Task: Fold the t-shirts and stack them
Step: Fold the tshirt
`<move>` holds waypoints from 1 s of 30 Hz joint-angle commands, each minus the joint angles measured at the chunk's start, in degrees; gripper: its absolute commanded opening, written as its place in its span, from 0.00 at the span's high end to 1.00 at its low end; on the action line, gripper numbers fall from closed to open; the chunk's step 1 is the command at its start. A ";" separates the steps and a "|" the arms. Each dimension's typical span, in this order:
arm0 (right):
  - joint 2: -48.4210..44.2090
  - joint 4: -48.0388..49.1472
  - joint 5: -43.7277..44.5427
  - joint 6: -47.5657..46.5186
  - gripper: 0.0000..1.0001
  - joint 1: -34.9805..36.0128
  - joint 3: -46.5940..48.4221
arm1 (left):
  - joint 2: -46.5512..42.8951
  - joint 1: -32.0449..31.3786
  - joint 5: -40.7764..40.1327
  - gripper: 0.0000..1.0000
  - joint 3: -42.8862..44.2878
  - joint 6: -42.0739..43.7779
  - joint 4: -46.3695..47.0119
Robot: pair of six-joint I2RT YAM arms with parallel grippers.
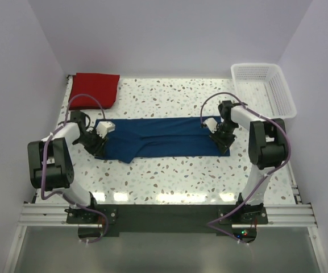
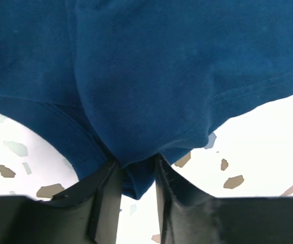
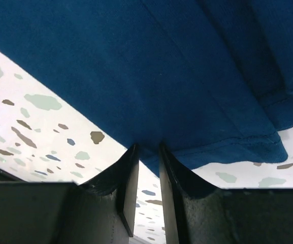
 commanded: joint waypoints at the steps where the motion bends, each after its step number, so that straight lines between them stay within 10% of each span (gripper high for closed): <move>1: 1.30 7.15 5.90 -0.29 0.73 0.16 -4.24 | 0.81 0.61 -3.55 0.66 -3.18 0.03 3.57; 7: -3.00 5.94 7.24 -2.22 0.76 0.16 -8.47 | -3.74 1.32 -2.86 0.69 -5.55 2.93 1.03; 12: -8.98 -1.88 -4.17 -1.44 0.68 0.25 -3.22 | -15.95 -0.52 5.93 0.52 -4.24 4.43 -3.10; 18: -10.48 -6.64 -11.48 3.22 0.67 0.69 3.29 | -26.95 -16.33 -1.00 0.43 -7.65 -5.05 1.45; 30: -8.28 -3.04 -11.48 6.91 0.67 0.77 3.31 | -19.41 -35.51 -14.71 0.50 -9.60 -20.70 9.37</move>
